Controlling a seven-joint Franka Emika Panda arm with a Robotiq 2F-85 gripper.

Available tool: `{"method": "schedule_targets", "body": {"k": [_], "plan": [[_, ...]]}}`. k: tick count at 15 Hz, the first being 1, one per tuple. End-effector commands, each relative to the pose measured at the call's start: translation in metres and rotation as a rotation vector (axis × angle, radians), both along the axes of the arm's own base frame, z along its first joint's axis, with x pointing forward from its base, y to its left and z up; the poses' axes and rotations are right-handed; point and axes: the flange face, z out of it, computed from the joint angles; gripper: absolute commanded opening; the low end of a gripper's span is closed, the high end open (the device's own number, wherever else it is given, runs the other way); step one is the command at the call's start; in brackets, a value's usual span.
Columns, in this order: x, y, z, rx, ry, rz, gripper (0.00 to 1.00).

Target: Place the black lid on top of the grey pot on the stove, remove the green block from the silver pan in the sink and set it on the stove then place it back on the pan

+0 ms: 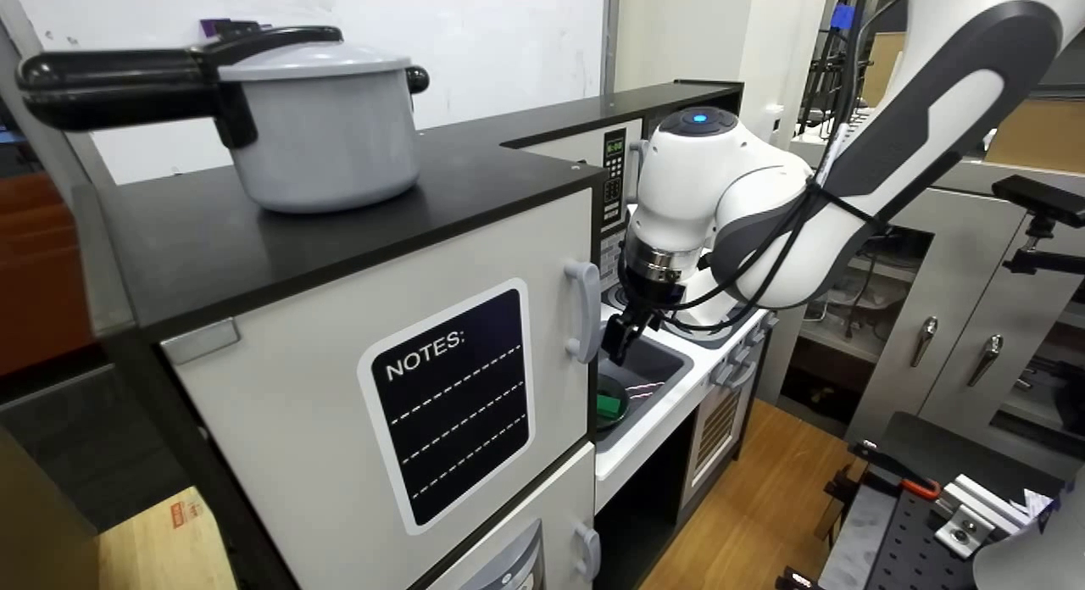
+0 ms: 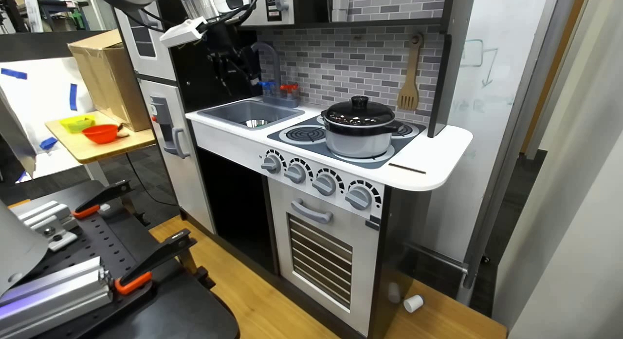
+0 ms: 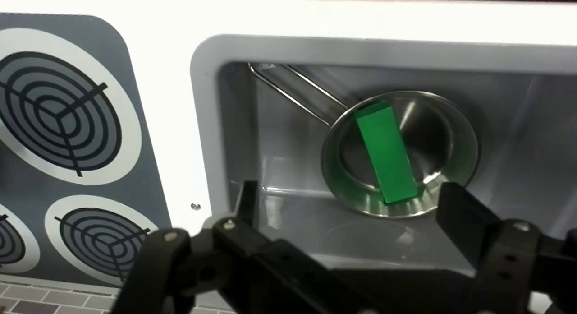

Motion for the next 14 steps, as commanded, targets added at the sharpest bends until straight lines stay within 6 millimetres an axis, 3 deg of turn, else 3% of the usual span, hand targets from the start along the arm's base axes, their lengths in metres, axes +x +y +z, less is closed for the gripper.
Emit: {"method": "schedule_targets", "body": {"k": [1, 7, 14], "plan": [[0.017, -0.003, -0.014, 0.010, 0.014, 0.035, 1.00], [0.029, 0.006, -0.030, 0.026, 0.042, 0.098, 1.00], [0.030, 0.008, -0.024, 0.050, 0.046, 0.129, 1.00]]}}
